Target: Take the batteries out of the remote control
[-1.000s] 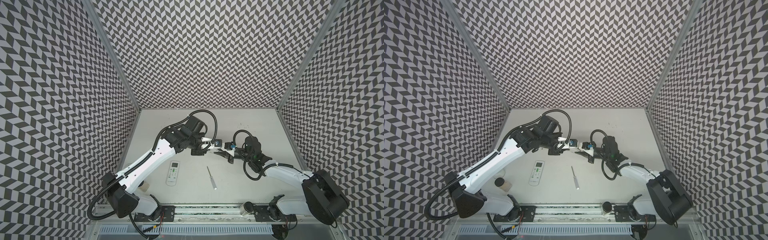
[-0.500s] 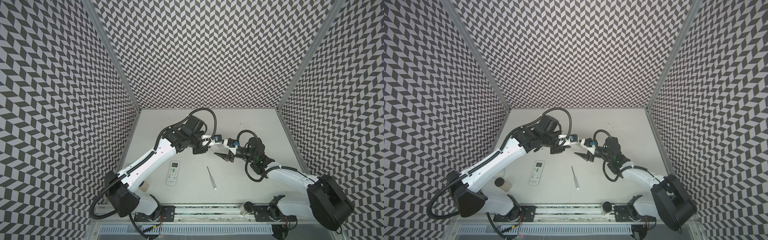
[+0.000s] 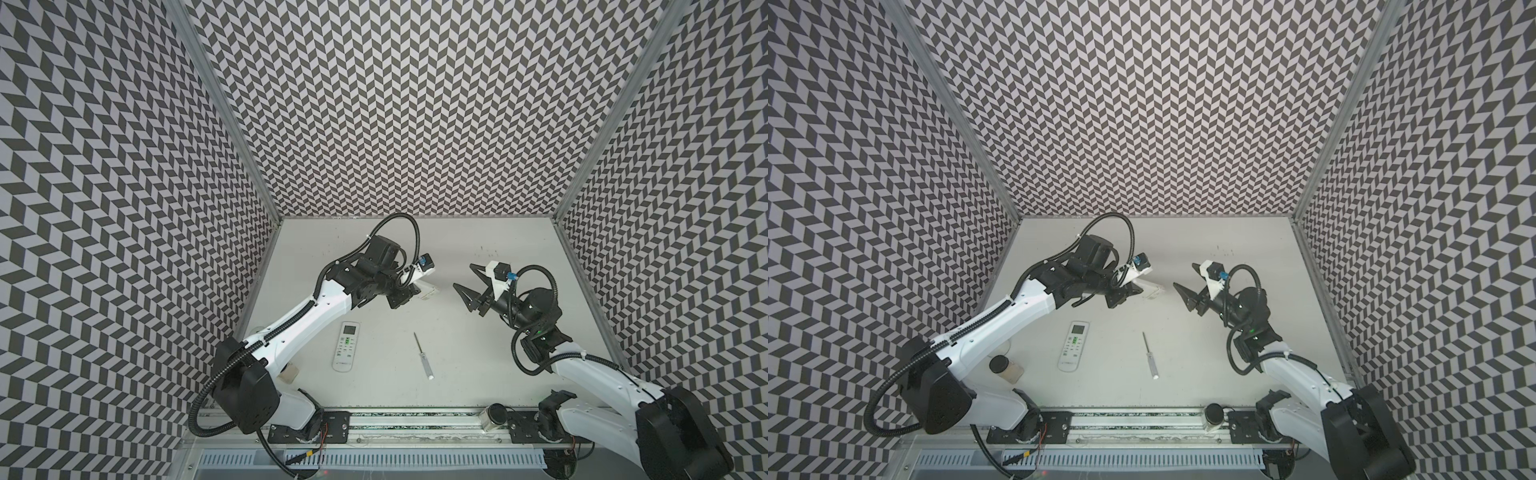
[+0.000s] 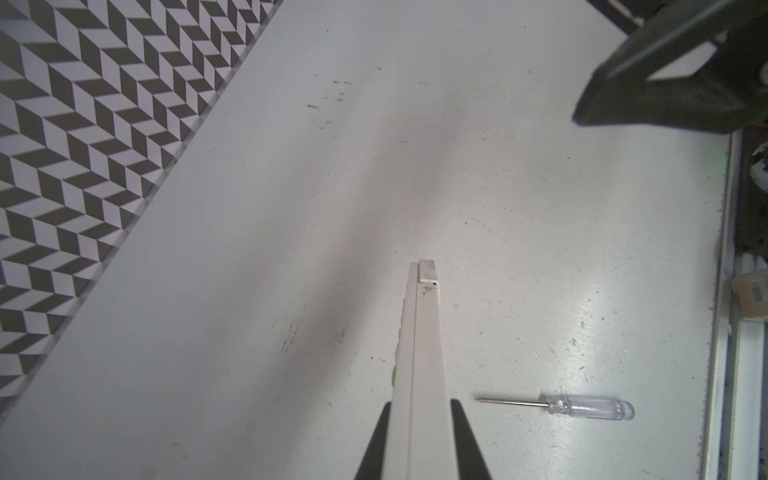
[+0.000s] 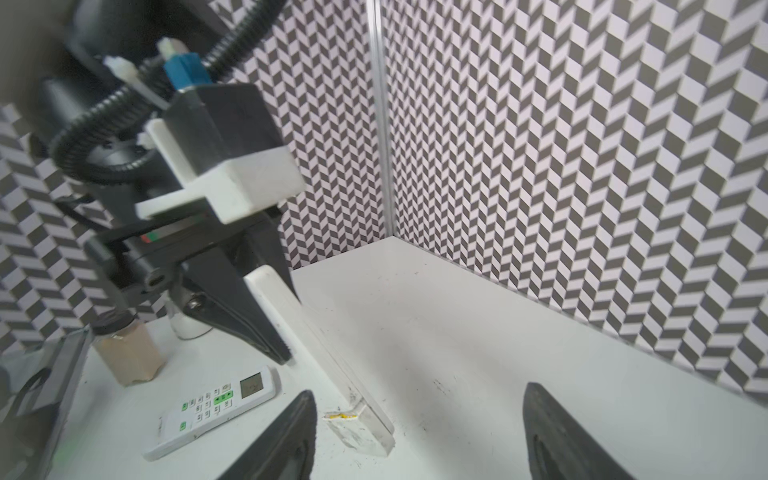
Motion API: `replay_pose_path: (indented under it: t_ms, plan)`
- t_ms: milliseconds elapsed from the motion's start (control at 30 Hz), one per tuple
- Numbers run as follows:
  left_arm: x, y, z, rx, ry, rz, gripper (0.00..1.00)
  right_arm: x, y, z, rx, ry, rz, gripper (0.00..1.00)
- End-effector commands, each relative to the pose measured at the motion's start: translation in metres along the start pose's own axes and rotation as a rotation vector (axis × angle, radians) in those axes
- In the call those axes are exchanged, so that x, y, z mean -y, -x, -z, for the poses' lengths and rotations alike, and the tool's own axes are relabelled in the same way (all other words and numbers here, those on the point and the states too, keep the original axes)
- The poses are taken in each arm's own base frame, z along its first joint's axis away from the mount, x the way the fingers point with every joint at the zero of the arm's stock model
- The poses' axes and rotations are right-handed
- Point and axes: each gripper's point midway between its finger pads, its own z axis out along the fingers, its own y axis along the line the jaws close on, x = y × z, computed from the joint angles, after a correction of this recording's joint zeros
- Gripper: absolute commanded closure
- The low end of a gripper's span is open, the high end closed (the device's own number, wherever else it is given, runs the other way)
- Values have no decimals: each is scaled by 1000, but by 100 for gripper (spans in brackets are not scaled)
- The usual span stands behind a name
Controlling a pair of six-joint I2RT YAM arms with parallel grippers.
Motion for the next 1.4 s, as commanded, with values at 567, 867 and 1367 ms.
replay_pose_path:
  t_ms: [567, 867, 1367]
  plan:
    - [-42, 12, 64, 509, -271, 557, 100, -11, -21, -54, -84, 221, -460, 33]
    - [-45, 8, 62, 503, -252, 546, 100, -27, -21, -82, -136, 331, -514, 35]
    - [-45, 10, 60, 507, -273, 564, 100, -41, -23, -100, -146, 367, -541, 42]
